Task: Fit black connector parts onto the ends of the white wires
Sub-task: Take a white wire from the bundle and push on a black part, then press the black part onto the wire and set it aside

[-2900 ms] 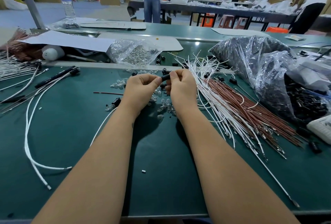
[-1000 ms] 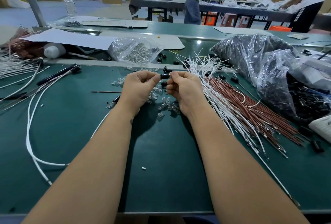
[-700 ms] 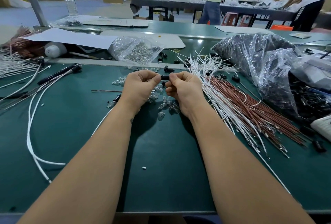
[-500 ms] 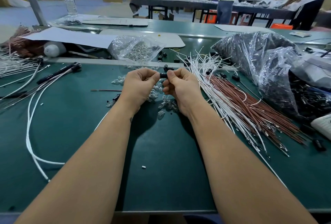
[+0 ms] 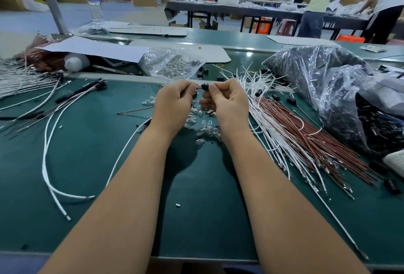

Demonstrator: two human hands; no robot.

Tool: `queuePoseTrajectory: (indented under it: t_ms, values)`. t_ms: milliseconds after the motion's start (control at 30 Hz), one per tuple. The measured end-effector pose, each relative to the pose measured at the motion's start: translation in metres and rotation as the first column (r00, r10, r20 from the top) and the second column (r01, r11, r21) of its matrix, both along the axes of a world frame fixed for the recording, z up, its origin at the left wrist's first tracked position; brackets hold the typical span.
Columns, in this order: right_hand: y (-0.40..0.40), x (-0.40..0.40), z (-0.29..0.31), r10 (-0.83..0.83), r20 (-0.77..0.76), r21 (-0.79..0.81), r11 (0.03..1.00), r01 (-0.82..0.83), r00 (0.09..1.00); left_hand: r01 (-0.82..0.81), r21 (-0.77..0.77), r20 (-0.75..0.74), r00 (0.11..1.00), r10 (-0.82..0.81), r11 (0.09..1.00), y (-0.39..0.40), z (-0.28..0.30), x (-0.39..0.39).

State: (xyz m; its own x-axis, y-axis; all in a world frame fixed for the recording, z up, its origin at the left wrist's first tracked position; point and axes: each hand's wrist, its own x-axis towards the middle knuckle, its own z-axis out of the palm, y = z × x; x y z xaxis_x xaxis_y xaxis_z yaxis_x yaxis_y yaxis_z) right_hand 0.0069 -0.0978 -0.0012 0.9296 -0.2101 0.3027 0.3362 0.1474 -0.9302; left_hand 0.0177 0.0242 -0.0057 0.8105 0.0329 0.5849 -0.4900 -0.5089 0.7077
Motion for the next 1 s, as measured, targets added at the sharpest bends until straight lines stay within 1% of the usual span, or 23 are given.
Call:
queuePoseTrajectory:
  t_ms: [67, 100, 167, 233, 300, 367, 400, 433, 467, 500, 533, 567, 600, 633, 667, 733, 767, 800, 833, 900, 933, 1000]
  values:
    - [-0.001, -0.001, 0.000, -0.018, 0.043, 0.033, 0.999, 0.017, 0.999, -0.028, 0.159, 0.006, 1.000, 0.027, 0.987, 0.008, 0.008, -0.002]
    - [-0.002, -0.002, 0.001, -0.035, 0.062, 0.056, 0.998, 0.031, 0.997, -0.033, 0.228, -0.018, 0.999, 0.038, 0.973, 0.012, 0.012, -0.003]
    - [-0.006, -0.002, 0.001, -0.053, 0.083, 0.082, 0.996, 0.046, 0.995, -0.026, 0.304, -0.093, 0.994, 0.057, 0.952, 0.023, 0.020, -0.006]
    - [-0.007, -0.002, 0.001, -0.040, 0.071, 0.016, 0.999, 0.039, 0.997, -0.067, 0.317, -0.115, 0.987, 0.109, 0.946, 0.037, 0.027, -0.010]
    - [-0.005, -0.002, -0.001, -0.025, 0.052, -0.131, 0.991, 0.031, 0.998, -0.207, 0.331, -0.029, 0.973, 0.230, 0.921, 0.057, 0.034, -0.012]
    - [-0.005, -0.003, -0.002, -0.043, 0.042, -0.260, 0.964, 0.053, 0.998, -0.423, 0.329, 0.128, 0.906, 0.404, 0.844, 0.087, 0.040, -0.009]
    - [-0.006, -0.004, -0.001, -0.066, 0.042, -0.296, 0.952, 0.075, 0.997, -0.512, 0.323, 0.187, 0.859, 0.477, 0.796, 0.104, 0.041, -0.006]
    - [-0.008, -0.004, -0.001, -0.096, 0.043, -0.318, 0.942, 0.105, 0.994, -0.575, 0.329, 0.214, 0.818, 0.533, 0.749, 0.121, 0.041, -0.003]
    - [-0.010, -0.004, 0.000, -0.132, 0.044, -0.338, 0.931, 0.139, 0.990, -0.612, 0.361, 0.203, 0.788, 0.581, 0.704, 0.137, 0.040, 0.001]
    - [-0.013, -0.004, 0.002, -0.170, 0.046, -0.362, 0.916, 0.175, 0.984, -0.624, 0.439, 0.158, 0.762, 0.628, 0.647, 0.152, 0.038, 0.004]
    - [-0.015, -0.003, 0.003, -0.210, 0.051, -0.390, 0.896, 0.213, 0.976, -0.603, 0.558, 0.091, 0.728, 0.680, 0.571, 0.164, 0.034, 0.007]
    - [-0.018, -0.002, 0.004, -0.259, 0.062, -0.424, 0.868, 0.260, 0.964, -0.548, 0.680, 0.022, 0.679, 0.734, 0.487, 0.172, 0.030, 0.009]
    - [-0.022, 0.000, 0.004, -0.319, 0.076, -0.465, 0.827, 0.317, 0.945, -0.480, 0.767, -0.043, 0.624, 0.781, 0.426, 0.176, 0.027, 0.009]
    - [-0.027, 0.002, 0.005, -0.388, 0.091, -0.513, 0.771, 0.378, 0.917, -0.445, 0.796, -0.087, 0.586, 0.806, 0.409, 0.177, 0.025, 0.009]
    - [-0.032, 0.002, 0.005, -0.458, 0.104, -0.560, 0.706, 0.433, 0.883, -0.456, 0.785, -0.095, 0.581, 0.808, 0.420, 0.176, 0.025, 0.011]
    - [-0.045, 0.003, 0.006, -0.562, 0.116, -0.653, 0.578, 0.490, 0.819, -0.534, 0.692, -0.054, 0.634, 0.771, 0.487, 0.163, 0.032, 0.014]
    - [-0.052, 0.003, 0.005, -0.587, 0.113, -0.715, 0.512, 0.476, 0.801, -0.557, 0.643, -0.031, 0.667, 0.745, 0.526, 0.152, 0.038, 0.016]
    - [-0.058, 0.003, 0.004, -0.598, 0.100, -0.793, 0.435, 0.426, 0.795, -0.554, 0.612, -0.019, 0.702, 0.712, 0.564, 0.137, 0.042, 0.018]
    - [-0.062, 0.003, 0.002, -0.601, 0.073, -0.873, 0.347, 0.343, 0.796, -0.528, 0.591, -0.017, 0.748, 0.664, 0.610, 0.119, 0.044, 0.019]
    - [-0.064, 0.001, 0.000, -0.606, 0.041, -0.961, 0.194, 0.197, 0.794, -0.425, 0.556, -0.032, 0.848, 0.529, 0.715, 0.075, 0.042, 0.019]
    - [-0.065, 0.001, -0.001, -0.608, 0.048, -0.972, 0.156, 0.178, 0.793, -0.366, 0.533, -0.052, 0.886, 0.461, 0.763, 0.053, 0.037, 0.017]
    - [-0.065, 0.003, -0.001, -0.618, 0.064, -0.969, 0.150, 0.197, 0.784, -0.263, 0.474, -0.108, 0.930, 0.352, 0.840, 0.014, 0.026, 0.016]
